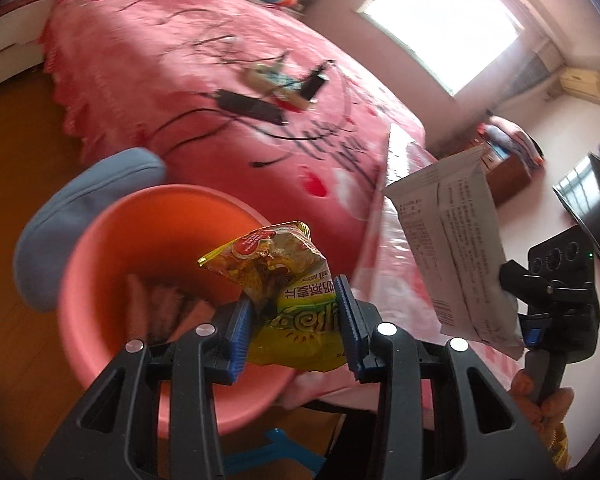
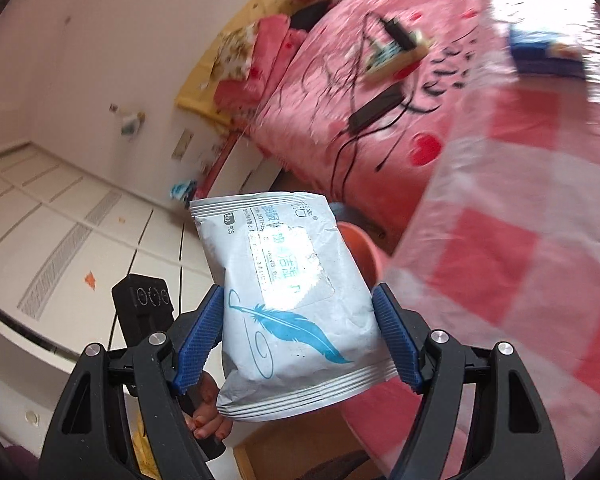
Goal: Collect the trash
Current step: 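Lift and carry the chip bag and feather-print bag over the orange bucket, then open both tools over the bucket to drop the two bags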
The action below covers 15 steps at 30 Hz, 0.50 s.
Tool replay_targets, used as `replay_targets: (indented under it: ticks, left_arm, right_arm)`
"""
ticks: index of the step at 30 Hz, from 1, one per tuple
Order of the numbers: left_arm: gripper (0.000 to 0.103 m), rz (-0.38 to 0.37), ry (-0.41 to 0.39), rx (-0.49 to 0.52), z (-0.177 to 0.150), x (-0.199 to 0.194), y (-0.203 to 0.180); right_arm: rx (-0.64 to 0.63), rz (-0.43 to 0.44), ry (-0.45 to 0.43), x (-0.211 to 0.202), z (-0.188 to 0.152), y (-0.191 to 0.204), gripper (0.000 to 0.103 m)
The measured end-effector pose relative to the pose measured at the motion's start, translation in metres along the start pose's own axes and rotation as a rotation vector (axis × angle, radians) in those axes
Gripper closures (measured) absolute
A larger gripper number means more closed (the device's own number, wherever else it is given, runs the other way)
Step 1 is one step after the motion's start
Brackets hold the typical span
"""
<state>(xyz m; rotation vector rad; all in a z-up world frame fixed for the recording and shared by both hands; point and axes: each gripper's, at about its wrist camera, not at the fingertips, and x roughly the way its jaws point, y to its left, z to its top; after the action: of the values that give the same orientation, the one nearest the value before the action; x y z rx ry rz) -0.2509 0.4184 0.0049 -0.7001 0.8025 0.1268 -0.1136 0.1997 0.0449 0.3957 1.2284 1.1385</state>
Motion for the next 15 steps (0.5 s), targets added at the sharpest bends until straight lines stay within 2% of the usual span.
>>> replay_targets:
  ticks: [6, 8, 9, 11, 15]
  left_arm:
    - [0.062, 0.059, 0.005, -0.049, -0.005, -0.001, 0.033]
    - [0.045, 0.094, -0.002, -0.065, -0.007, 0.001, 0.042]
    - [0.041, 0.113, -0.008, -0.075, -0.008, 0.001, 0.048]
    - [0.037, 0.167, -0.005, -0.083, -0.009, 0.002, 0.055]
    - [0.031, 0.193, -0.029, -0.087, -0.008, -0.002, 0.059]
  right_arm:
    - [-0.042, -0.018, 0.087, 0.045, 0.001, 0.012, 0.026]
    - [-0.055, -0.053, 0.111, 0.059, -0.001, 0.013, 0.023]
    - [-0.054, -0.065, 0.115, 0.062, -0.001, 0.013, 0.022]
    - [-0.046, -0.058, 0.113, 0.061, -0.004, 0.011, 0.022]
    - [-0.074, -0.099, 0.063, 0.041, -0.009, 0.012, 0.015]
